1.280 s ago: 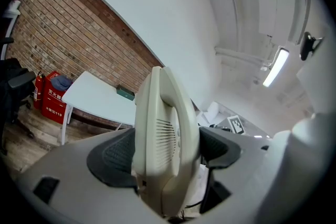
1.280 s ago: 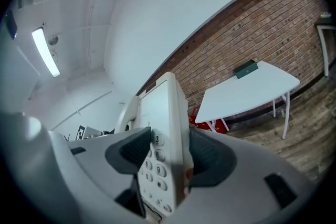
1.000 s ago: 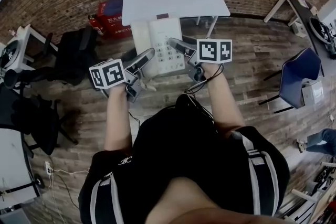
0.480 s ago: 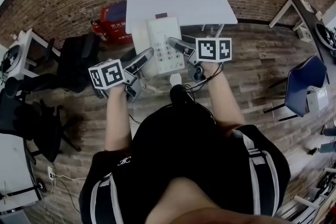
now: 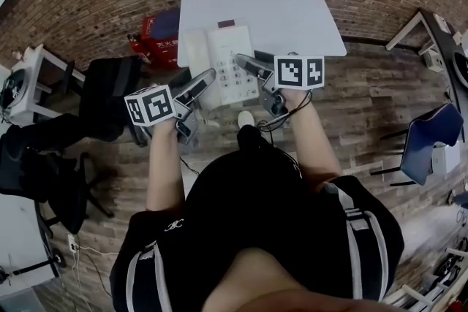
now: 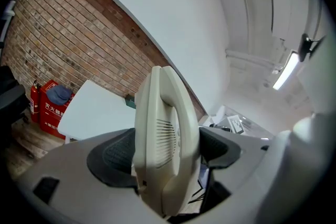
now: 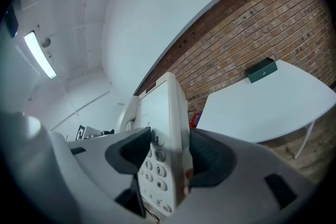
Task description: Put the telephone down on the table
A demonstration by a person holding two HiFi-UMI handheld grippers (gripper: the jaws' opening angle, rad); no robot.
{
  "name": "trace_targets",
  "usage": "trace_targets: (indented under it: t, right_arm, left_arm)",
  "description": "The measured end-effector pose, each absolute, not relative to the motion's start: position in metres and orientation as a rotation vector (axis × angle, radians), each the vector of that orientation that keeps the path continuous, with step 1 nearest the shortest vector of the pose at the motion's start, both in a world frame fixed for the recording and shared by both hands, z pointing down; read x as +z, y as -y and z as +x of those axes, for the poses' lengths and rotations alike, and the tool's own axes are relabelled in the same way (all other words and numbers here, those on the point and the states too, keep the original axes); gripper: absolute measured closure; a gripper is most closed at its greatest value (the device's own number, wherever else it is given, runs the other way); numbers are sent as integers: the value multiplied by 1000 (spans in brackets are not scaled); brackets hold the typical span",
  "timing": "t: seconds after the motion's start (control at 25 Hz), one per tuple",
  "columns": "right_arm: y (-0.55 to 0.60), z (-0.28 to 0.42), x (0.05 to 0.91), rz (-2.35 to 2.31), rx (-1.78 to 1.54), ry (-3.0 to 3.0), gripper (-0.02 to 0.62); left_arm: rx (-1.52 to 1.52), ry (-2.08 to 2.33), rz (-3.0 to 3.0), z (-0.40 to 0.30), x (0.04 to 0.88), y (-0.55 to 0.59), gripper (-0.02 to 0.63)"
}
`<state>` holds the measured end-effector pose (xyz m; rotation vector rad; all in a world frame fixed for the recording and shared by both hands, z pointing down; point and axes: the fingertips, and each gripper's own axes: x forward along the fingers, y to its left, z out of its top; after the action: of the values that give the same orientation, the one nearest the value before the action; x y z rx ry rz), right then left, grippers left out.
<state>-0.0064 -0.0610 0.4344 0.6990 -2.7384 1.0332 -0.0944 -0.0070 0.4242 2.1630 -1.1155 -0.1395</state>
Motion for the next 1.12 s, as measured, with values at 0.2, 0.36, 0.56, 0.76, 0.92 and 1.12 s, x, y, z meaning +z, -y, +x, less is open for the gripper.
trace_targets:
  t: [0.2,0.36,0.56,0.76,0.92,1.12]
  right_arm:
    - [129,-21,445,701,1069,2702,390]
    - [187,-32,454,701,1107,2670,390]
    - [257,-42,466,681,1154,2616,388]
    - [324,-59,473,640,1185,2579,390]
    - [363,-71,477,613,1185,2566,388]
    - [389,-86,491,598,1221,2520,388]
  left_arm:
    - [-132,1109,2122,-109,434,75,230]
    - [-122,1093,2085,-120,441,134,230]
    - [-107,1080,2032,-129,452,203,230]
    - [-105,1095,1990,-145,458,269,230]
    - [-121,1111,1966,-157,462,305,230]
    - [-114,1105,1920,-171,475,332,230]
